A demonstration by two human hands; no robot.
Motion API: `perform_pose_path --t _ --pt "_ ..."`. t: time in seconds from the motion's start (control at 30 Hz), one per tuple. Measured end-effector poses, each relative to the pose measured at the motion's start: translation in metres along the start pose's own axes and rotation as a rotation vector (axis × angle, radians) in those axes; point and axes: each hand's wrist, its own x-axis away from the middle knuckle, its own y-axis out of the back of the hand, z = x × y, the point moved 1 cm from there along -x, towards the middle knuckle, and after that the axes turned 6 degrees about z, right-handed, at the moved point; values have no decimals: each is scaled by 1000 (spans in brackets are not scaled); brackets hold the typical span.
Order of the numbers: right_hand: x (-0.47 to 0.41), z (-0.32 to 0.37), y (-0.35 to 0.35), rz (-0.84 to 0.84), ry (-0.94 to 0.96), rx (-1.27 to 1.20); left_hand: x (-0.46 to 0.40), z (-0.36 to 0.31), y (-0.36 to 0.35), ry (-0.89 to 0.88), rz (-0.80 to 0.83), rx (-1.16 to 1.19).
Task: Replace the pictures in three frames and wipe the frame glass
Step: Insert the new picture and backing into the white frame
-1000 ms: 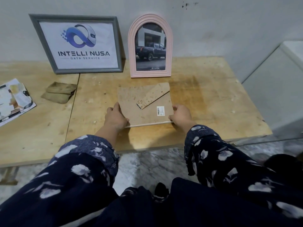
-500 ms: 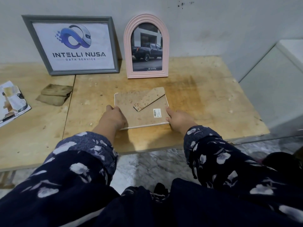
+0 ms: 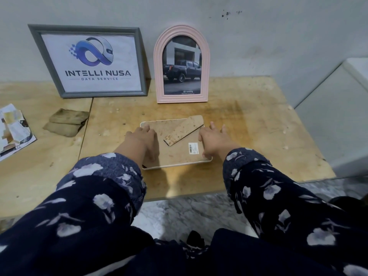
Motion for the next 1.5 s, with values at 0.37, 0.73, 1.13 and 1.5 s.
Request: perform_pose_path --t 0.37,0.73,1.13,1.5 --pt "-17 -7 3 133 -25 -63 3 -1 14 34 -32 -105" --pt "-22 -13 2 111 -7 -120 0 -9 20 47 -21 -83" --pt "-32 8 16 226 127 100 -17 -10 18 -74 -13 -135" --pt "-33 5 27 242 120 132 -21 -18 22 -13 -17 -114"
